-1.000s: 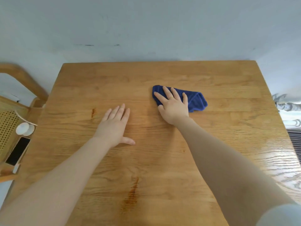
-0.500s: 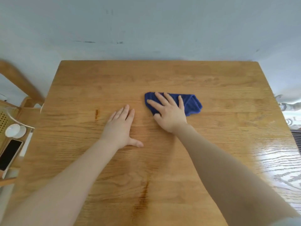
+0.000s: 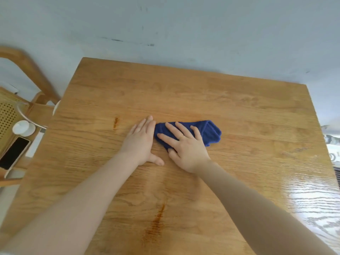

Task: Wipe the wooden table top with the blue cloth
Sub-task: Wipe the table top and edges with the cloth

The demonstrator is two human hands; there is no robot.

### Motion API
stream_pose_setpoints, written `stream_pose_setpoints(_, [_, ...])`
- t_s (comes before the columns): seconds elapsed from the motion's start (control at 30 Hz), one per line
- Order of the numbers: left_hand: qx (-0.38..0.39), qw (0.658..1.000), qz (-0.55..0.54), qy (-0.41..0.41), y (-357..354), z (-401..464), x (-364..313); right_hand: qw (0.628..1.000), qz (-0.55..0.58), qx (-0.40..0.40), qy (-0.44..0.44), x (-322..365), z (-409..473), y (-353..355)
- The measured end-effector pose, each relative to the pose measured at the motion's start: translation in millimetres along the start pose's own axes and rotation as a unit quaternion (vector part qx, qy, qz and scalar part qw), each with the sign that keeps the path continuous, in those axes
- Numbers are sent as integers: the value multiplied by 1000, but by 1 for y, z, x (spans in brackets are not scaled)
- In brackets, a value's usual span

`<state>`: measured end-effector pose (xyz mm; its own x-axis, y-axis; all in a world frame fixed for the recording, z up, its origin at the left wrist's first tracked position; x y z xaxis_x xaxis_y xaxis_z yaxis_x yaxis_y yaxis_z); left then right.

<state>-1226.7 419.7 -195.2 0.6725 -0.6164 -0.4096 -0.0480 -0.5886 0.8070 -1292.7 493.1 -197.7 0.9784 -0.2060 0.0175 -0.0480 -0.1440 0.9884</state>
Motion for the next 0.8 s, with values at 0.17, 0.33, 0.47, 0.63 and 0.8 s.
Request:
stream_pose_setpoints(0.17, [-8, 999, 35, 22, -3, -3, 2, 990, 22, 0, -136, -54, 68, 8])
stream_pose_setpoints(0.33, [-59, 991, 62, 103, 4, -23, 17, 998, 12, 5, -62, -24, 41, 4])
stream_pose_setpoints(0.47, [-71, 988, 43, 134, 4, -33, 25, 998, 18, 7, 55, 29, -17, -1])
stream_pose_setpoints(0.63, [-58, 988, 62, 130, 7, -24, 22, 998, 6, 14, 56, 7, 27, 6])
stream_pose_setpoints(0.8, [-61, 987, 51, 143, 6, -25, 25, 998, 14, 7, -56, -35, 97, 14])
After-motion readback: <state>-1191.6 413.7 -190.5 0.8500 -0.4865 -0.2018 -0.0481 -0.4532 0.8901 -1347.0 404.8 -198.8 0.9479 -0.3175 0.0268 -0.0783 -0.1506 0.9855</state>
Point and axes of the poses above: each hand's wrist, its own z-axis towards the middle knuckle, its own y-axis out of the back of the hand, x = y × z, the point moved 10 cm from there along z, towards the middle knuckle, and after that the axes turned 14 degrees about -z, right-handed, at the moved point
